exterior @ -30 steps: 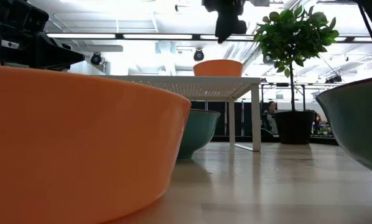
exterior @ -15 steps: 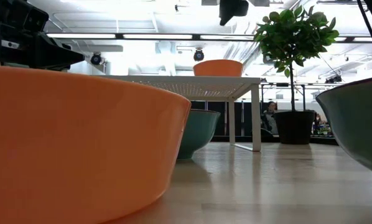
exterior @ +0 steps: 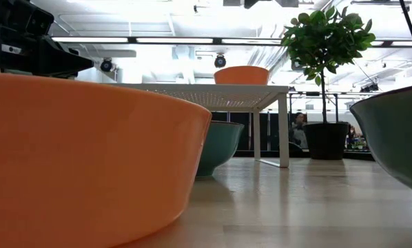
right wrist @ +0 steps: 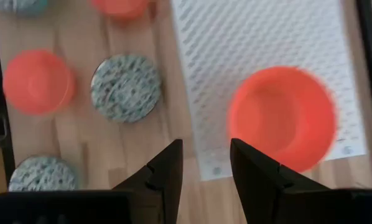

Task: Pick & Place Mini bowls
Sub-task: Put the bottom right green and white patterned bowl on the shelf

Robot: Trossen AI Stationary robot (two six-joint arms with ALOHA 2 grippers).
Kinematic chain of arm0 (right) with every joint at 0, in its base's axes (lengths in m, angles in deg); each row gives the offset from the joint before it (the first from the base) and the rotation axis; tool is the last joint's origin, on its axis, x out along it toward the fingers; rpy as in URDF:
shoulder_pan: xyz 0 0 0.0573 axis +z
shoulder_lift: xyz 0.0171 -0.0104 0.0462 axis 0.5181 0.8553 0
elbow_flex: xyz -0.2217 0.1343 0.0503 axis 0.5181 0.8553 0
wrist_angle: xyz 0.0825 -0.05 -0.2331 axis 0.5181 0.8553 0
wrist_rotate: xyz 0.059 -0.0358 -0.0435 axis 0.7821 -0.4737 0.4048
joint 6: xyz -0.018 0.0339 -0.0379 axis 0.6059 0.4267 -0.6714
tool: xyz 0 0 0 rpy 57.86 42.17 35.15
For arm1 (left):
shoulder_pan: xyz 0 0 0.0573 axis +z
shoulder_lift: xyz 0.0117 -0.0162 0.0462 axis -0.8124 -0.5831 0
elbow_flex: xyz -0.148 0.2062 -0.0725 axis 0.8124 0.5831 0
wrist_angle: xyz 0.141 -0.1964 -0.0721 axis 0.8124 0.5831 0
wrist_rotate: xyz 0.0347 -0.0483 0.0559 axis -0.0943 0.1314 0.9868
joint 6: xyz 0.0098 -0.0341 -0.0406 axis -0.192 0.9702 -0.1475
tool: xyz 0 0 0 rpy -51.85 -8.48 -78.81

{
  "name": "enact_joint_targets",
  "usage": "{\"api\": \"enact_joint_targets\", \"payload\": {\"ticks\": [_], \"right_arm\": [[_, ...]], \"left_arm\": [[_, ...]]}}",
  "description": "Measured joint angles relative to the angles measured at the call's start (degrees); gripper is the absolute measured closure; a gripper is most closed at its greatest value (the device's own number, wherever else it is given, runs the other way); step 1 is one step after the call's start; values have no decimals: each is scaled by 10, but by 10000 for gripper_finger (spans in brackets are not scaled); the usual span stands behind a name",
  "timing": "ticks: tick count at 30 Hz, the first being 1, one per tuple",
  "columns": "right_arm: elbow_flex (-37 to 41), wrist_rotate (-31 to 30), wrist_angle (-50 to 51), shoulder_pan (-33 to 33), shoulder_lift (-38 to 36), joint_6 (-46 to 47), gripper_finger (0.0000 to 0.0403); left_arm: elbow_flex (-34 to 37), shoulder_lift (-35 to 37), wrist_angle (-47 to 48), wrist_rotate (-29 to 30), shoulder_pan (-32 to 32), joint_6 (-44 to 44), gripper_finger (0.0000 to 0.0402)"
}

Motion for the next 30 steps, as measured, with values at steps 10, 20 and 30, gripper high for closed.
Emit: {"api": "enact_joint_targets", "payload": {"ticks": [10,20,30], "right_arm": [[153,2,1,110,0,43,281],[294,57,-85,189,-5,96,281],[454,72,-259,264,-76,274,281]], "left_arm": [[0,0,0,0,0,0,401],[0,0,0,0,0,0,401],[0,0,0,0,0,0,401]]}}
